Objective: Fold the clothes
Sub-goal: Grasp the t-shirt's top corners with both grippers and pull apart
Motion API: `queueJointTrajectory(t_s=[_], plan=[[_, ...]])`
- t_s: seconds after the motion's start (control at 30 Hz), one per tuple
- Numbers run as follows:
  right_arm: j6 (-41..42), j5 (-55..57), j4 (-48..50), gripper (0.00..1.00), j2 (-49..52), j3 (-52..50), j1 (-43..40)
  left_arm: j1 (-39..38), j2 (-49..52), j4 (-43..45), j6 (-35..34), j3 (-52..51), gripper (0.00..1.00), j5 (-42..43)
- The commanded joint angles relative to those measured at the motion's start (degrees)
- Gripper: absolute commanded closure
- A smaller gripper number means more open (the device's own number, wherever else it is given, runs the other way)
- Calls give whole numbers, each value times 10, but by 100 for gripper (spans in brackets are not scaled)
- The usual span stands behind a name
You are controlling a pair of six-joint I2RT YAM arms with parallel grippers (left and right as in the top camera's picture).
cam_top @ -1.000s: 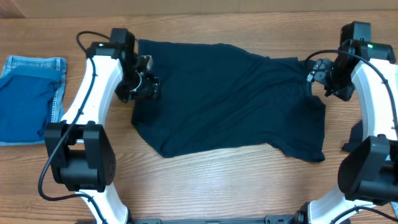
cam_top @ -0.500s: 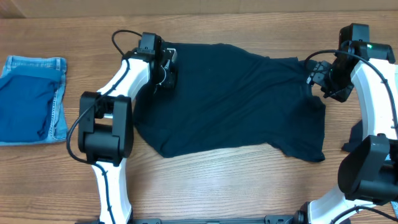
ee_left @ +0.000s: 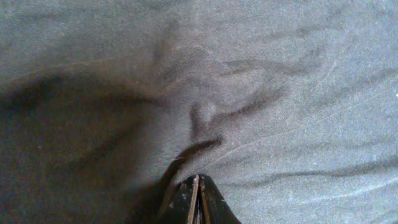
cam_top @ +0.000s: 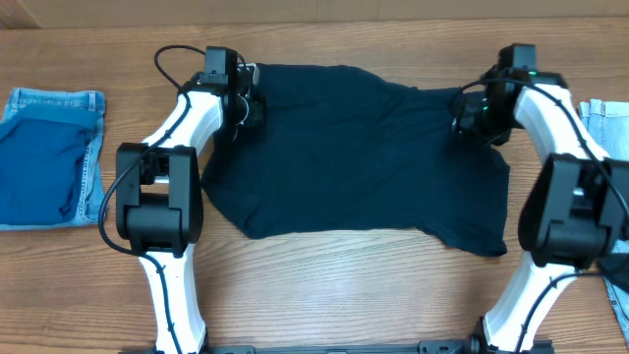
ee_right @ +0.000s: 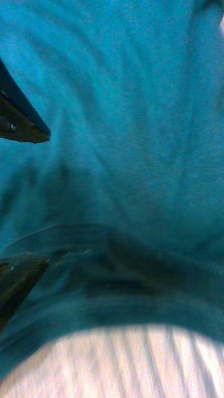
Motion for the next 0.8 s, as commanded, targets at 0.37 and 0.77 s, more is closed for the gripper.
queueJointTrajectory(t_s=[0.37, 0.77], plan=[[-5, -32, 232, 29, 115, -1, 13, 11, 31, 46, -74, -3, 79, -82], [-6, -78, 298, 7, 113, 2, 13, 12, 31, 135, -87, -2, 64, -70]])
